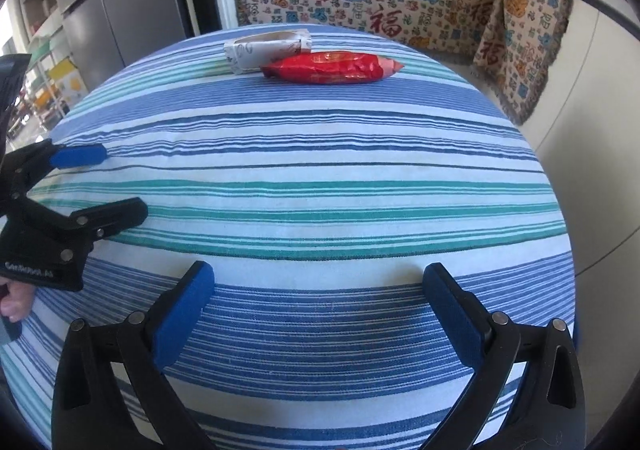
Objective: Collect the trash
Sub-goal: 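Swing both tools back over the table toward the floral box, then grasp the floral paper box with the left gripper and lift it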
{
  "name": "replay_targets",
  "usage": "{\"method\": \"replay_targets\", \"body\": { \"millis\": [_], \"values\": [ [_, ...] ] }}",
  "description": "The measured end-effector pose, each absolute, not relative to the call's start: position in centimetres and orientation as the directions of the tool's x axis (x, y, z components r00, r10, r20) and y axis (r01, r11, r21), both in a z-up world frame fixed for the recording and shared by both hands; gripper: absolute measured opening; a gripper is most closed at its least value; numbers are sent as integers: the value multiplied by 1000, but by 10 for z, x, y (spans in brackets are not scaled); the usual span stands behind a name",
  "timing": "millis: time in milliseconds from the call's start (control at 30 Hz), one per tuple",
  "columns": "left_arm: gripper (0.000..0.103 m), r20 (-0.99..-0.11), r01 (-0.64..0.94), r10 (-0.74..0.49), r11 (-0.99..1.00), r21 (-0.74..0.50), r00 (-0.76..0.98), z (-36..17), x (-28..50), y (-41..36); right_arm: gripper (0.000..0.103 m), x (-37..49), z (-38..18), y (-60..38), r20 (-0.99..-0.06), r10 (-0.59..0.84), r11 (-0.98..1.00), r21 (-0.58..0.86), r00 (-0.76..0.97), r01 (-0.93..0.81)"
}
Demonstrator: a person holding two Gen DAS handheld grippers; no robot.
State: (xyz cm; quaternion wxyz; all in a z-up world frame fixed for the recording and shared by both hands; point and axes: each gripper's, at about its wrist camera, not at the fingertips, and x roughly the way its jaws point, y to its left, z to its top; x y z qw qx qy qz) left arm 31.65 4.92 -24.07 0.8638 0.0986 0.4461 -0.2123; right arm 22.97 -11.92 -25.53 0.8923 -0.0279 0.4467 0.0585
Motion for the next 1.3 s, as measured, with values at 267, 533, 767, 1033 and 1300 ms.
{"method": "replay_targets", "body": {
  "millis": [267,533,767,1033,1300],
  "values": [
    [103,-811,486,-301,874,-23,502,-240,371,42,103,229,-256,-119,-800,80,992,3,594,-129],
    [103,-810,553,-339,833,-22,478,-241,402,20,103,229,-256,-120,-801,80,992,3,594,-129],
    [103,-810,580,-357,814,-25,466,-243,426,6,103,229,-256,-120,-801,80,992,3,594,-129],
    [103,-810,591,-366,806,-29,459,-242,456,-1,103,229,-256,-121,-801,80,992,3,594,-129],
    [103,-809,610,-377,792,-28,451,-243,476,-6,103,229,-256,-121,-801,79,992,3,594,-129]
  ]
}}
